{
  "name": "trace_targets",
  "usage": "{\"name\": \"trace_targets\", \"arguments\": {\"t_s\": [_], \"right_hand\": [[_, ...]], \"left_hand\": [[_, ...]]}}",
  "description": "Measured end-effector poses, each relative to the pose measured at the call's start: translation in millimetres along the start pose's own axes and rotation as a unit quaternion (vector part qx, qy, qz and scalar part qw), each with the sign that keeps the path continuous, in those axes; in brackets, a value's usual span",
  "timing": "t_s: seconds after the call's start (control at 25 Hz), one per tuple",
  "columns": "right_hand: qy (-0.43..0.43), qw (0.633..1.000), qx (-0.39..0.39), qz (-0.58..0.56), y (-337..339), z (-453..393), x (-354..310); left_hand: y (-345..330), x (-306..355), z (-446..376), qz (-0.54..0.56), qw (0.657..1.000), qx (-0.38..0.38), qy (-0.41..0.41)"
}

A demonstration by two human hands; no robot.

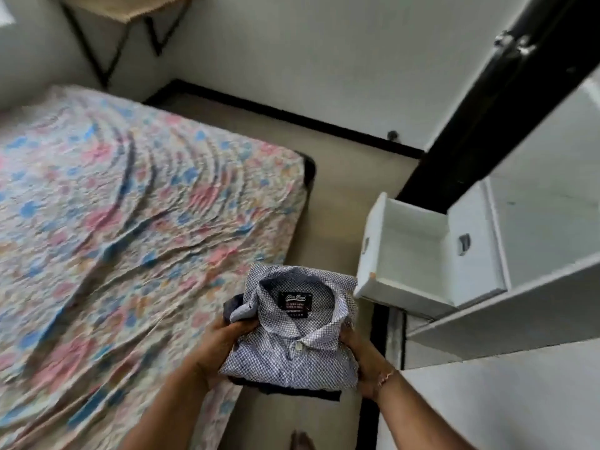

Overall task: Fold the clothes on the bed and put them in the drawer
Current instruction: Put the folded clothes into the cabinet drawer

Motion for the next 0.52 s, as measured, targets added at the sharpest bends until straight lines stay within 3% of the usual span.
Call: {"name": "trace_targets", "arguments": {"t_s": [0.12, 0.28, 0.52], "right_hand": [[0.032, 0.997, 0.061, -0.016, 55, -35, -59], [0.065, 0.980, 0.164, -0.088, 108, -87, -109], [0.108, 0.909, 0.303, -0.264, 172, -158, -164]], "left_hand": [[-94, 35, -74, -0.135, 0.989, -0.058, -0.003], [-202, 61, -183, -0.279, 0.947, -0.163, -0.007], [-376, 66, -311, -0.425, 0.858, -0.289, 0.011]]}}
Point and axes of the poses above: each hand's wrist, its own z-axis away from the middle knuckle, its own y-axis out of the back of the hand, x = y × z, the point moved 2 cm from there along -z, towards the middle knuckle, and after that the axes turned 7 degrees about x, right-handed, at the moved point
